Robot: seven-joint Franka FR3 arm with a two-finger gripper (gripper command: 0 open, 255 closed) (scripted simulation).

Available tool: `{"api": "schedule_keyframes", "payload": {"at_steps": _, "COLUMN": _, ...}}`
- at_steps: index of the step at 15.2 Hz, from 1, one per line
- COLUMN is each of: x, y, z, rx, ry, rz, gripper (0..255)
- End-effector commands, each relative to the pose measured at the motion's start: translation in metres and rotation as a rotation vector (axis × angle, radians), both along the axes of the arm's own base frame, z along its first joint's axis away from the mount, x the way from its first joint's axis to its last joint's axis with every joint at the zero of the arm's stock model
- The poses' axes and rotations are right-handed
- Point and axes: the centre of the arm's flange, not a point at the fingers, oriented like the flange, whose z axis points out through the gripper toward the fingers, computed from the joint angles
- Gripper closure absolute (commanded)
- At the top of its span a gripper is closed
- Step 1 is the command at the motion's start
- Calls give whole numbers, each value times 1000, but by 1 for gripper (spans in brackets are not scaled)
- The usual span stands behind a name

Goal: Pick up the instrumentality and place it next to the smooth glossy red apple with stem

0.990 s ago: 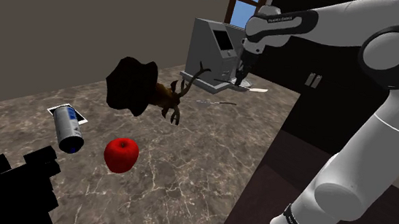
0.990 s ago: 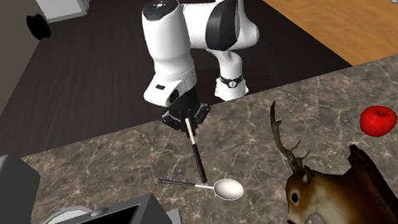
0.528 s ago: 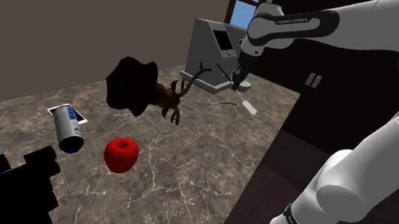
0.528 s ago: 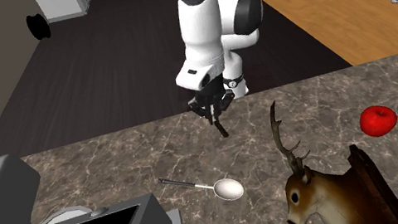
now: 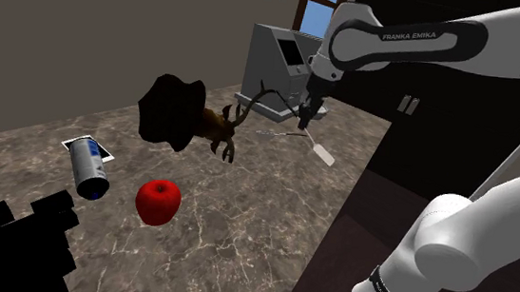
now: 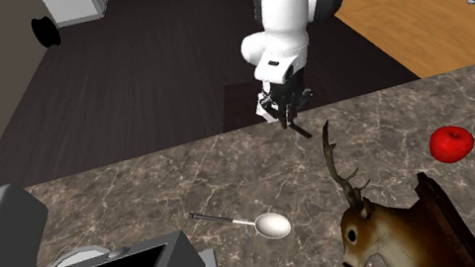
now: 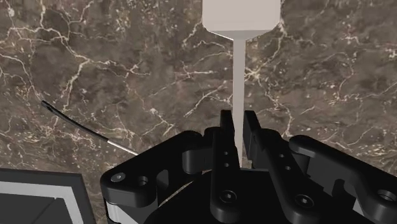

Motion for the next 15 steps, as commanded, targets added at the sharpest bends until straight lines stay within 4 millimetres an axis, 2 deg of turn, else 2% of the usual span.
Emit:
{"api": "schedule_keyframes", "payload": {"at_steps": 1, "x": -13, "y": 24, "z": 1, "rx": 0, "ry": 0, "rz": -2, "gripper": 255}}
{"api": "schedule_keyframes", "payload": {"at_steps": 15, "x": -108, "y": 183, "z": 1, "rx": 0, "ry": 0, "rz": -2, "gripper": 255}}
